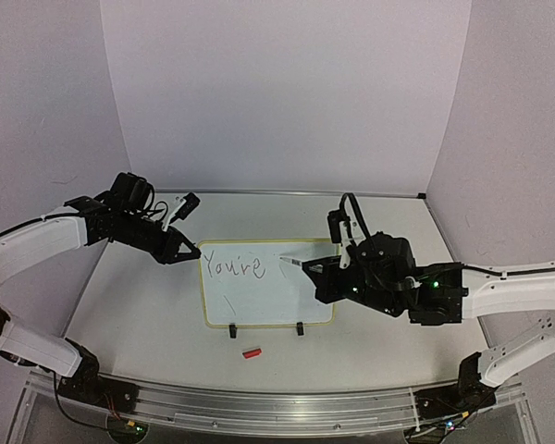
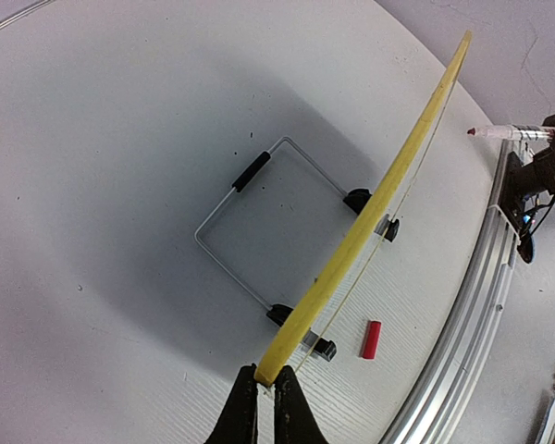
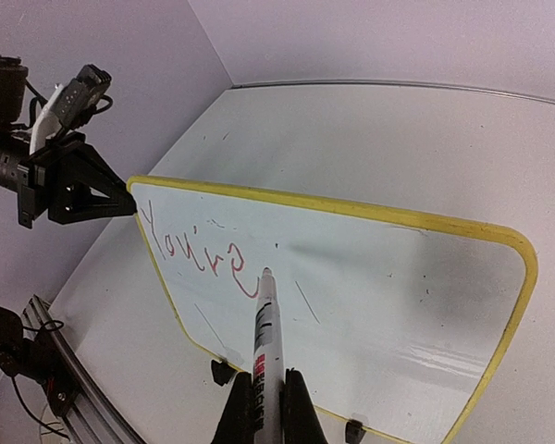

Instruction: Write a sentence on the whiteboard

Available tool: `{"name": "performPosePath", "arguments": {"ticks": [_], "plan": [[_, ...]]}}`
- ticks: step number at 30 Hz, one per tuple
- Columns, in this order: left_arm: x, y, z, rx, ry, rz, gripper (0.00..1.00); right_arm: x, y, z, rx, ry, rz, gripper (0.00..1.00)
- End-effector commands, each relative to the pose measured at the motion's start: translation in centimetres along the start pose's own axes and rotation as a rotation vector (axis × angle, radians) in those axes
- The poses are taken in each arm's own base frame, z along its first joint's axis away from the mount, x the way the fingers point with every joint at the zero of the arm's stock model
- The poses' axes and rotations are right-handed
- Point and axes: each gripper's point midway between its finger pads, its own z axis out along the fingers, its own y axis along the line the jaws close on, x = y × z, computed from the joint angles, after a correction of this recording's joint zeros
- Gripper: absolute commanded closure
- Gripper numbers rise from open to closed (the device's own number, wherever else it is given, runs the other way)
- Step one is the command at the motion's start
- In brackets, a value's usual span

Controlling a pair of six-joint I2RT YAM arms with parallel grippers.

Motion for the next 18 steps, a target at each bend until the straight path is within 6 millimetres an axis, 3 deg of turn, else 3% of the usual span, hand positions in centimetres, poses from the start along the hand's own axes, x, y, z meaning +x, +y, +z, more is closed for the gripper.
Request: {"name": "performPosePath", "arguments": {"ticks": [1, 18], "plan": [[0.6, 0.4, 0.1, -0.033, 0.040, 0.002, 1.00, -0.9, 0.4, -0.5, -0.071, -0.036, 0.011, 1.00], [0.8, 0.6, 0.4, -0.037, 0.053, -0.002, 1.00, 0.4, -0.5, 1.1, -0.027, -0.028, 0.013, 1.00]]}}
